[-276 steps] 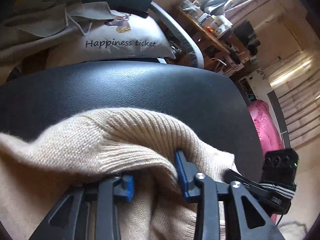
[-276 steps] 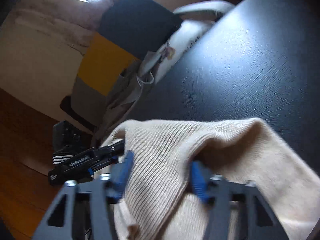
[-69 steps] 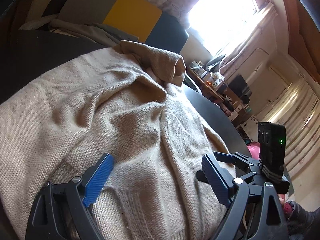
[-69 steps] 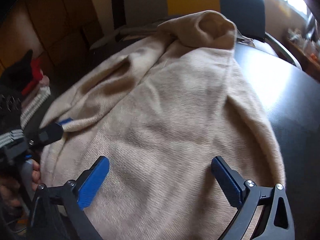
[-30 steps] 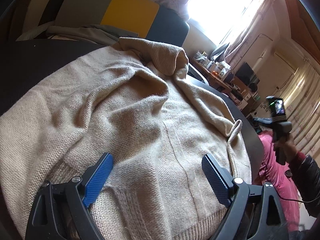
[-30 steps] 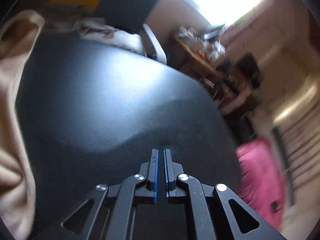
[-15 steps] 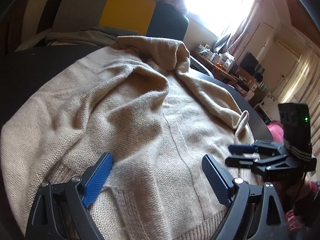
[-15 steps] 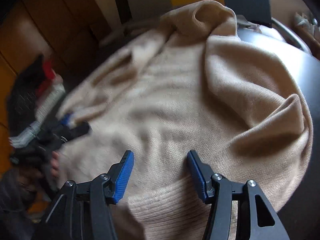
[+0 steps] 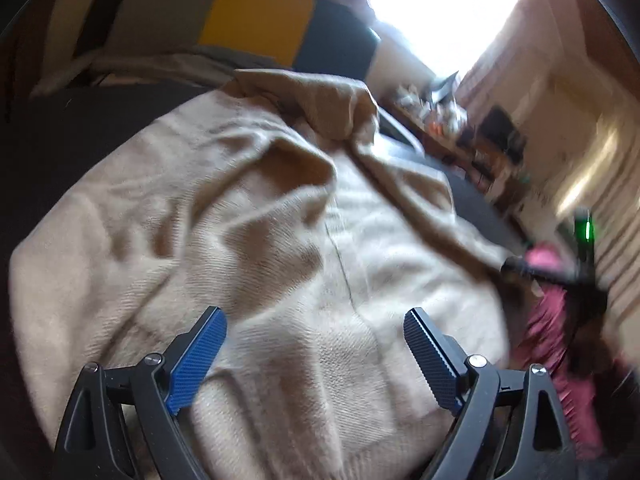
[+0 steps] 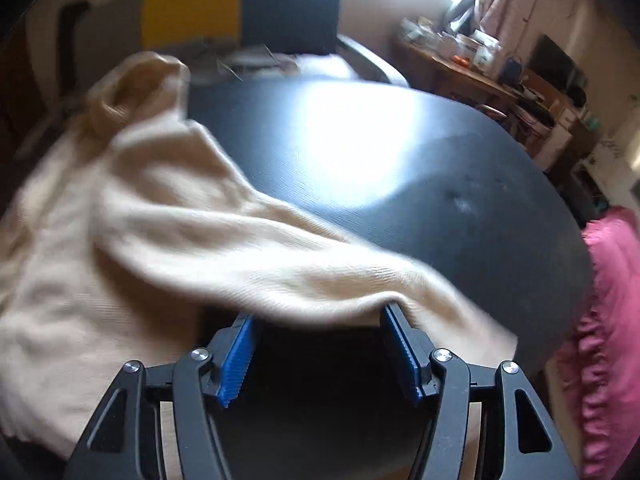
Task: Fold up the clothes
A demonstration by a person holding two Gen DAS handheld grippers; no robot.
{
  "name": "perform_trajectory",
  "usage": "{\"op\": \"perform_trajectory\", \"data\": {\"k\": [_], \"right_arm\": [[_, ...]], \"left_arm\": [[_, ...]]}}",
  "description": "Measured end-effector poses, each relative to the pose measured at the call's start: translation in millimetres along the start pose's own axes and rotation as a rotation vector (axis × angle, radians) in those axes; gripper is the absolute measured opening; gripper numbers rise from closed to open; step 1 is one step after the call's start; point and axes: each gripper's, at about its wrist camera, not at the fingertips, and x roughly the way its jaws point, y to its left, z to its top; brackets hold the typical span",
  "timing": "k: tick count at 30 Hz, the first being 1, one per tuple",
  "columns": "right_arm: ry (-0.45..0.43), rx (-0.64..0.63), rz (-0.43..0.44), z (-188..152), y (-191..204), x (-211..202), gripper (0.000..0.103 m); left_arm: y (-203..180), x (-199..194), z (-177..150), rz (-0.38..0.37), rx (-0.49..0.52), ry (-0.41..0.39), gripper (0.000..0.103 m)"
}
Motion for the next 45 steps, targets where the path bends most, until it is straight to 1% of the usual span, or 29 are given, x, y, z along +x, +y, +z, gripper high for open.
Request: {"op": "perform_trajectory", "data": {"k": [2,3,5,6,8,9,10,11,13,16,18,19,21,22,23,24,25,26,29,31,32,33,34,35,37,39,40,41,45], "right_arm": [[-0.052,-0.037,0.086,-5.2,17.8,-18.8,0.072],[-0.074,-0.066,0.132,-8.7,29.6,-27.9,0.075],[-0.095,-0.148,0.234,-18.4,70.3,-40.2,0.083],[-0.091,-0.191,0.257,-23.3,82.6,-41.0,0.084],[-0.077,-0.281,0.290,-30.6,108.8,-36.3,0.085],[-0.076,-0.310,0.293,-30.6,119.7,-30.8,0.085],[-0.076,-0.337,0.295,-30.4,130.2,-25.2,0.085],[-0.077,-0.363,0.297,-30.2,140.8,-19.7,0.085],[-0.104,-0.379,0.292,-21.4,151.0,-15.3,0.085],[-0.144,-0.364,0.287,-5.8,158.2,-10.5,0.086],[-0.148,-0.339,0.281,7.4,163.7,3.7,0.087],[-0.144,-0.334,0.278,16.9,172.4,15.1,0.088],[-0.115,-0.322,0.286,22.9,178.0,35.0,0.090],[-0.100,-0.316,0.289,25.6,180.6,44.9,0.098],[-0.085,-0.309,0.293,28.2,183.1,54.7,0.103],[-0.081,-0.296,0.308,30.1,180.9,56.9,0.103],[-0.078,-0.282,0.324,31.9,178.4,58.3,0.103],[-0.075,-0.268,0.340,33.7,175.8,59.7,0.103],[-0.084,-0.277,0.331,32.6,177.5,59.3,0.103],[-0.088,-0.278,0.328,32.4,177.9,59.0,0.103],[-0.090,-0.278,0.327,32.3,178.0,58.8,0.103],[-0.092,-0.278,0.328,32.3,178.0,58.7,0.103],[-0.094,-0.277,0.328,32.2,177.9,58.5,0.103],[-0.095,-0.277,0.328,32.3,177.9,58.4,0.103],[-0.097,-0.277,0.327,32.4,178.1,58.1,0.103],[-0.098,-0.277,0.327,32.6,178.1,57.8,0.103],[-0.099,-0.277,0.327,32.7,178.2,57.7,0.103],[-0.099,-0.277,0.326,32.6,178.5,57.4,0.103],[-0.100,-0.278,0.324,32.3,179.4,56.0,0.103]], "left_arm": [[21.1,-22.1,2.6,0.049,-0.065,-0.042,0.092],[31.6,-33.1,3.8,0.074,-0.097,-0.064,0.092],[56.4,-52.3,2.2,0.134,-0.160,-0.080,0.092],[69.9,-60.9,0.2,0.174,-0.194,-0.087,0.092],[92.1,-77.0,-10.3,0.222,-0.253,-0.092,0.092],[102.9,-85.1,-15.9,0.244,-0.282,-0.094,0.092],[110.1,-90.3,-21.6,0.246,-0.310,-0.093,0.092],[115.3,-93.2,-26.7,0.230,-0.334,-0.087,0.092],[118.5,-92.3,-32.5,0.186,-0.359,-0.070,0.092],[115.0,-78.2,-31.8,0.142,-0.388,-0.056,0.092],[111.5,-67.3,-26.1,0.124,-0.403,-0.051,0.092],[109.0,-62.7,-22.2,0.116,-0.407,-0.045,0.092],[106.3,-52.0,-13.4,0.107,-0.422,-0.024,0.092],[105.3,-47.5,-9.9,0.113,-0.430,-0.015,0.092],[104.3,-43.1,-6.3,0.118,-0.439,-0.006,0.089],[105.7,-37.9,-3.9,0.089,-0.468,0.004,0.079],[107.7,-32.6,-1.7,0.052,-0.502,0.014,0.074],[109.9,-29.7,-1.2,0.034,-0.533,0.014,0.072],[116.8,-23.2,0.5,-0.014,-0.618,0.006,0.070],[122.8,-18.4,-2.1,-0.069,-0.689,0.000,0.064],[125.5,-15.7,-3.9,-0.091,-0.722,0.000,0.053],[127.7,-13.2,-5.6,-0.093,-0.740,0.003,0.039],[129.8,-10.8,-7.4,-0.090,-0.755,0.007,0.031],[132.2,-9.0,-10.0,-0.081,-0.770,0.008,0.018],[137.6,-7.6,-13.8,-0.094,-0.804,-0.002,0.016],[136.1,-11.7,-5.4,-0.033,-0.761,-0.011,0.015],[133.5,-16.2,2.6,0.026,-0.708,-0.020,0.014],[130.4,-20.7,12.1,0.072,-0.653,-0.032,0.008],[121.3,-49.8,58.8,0.210,-0.475,-0.132,0.008]]}}
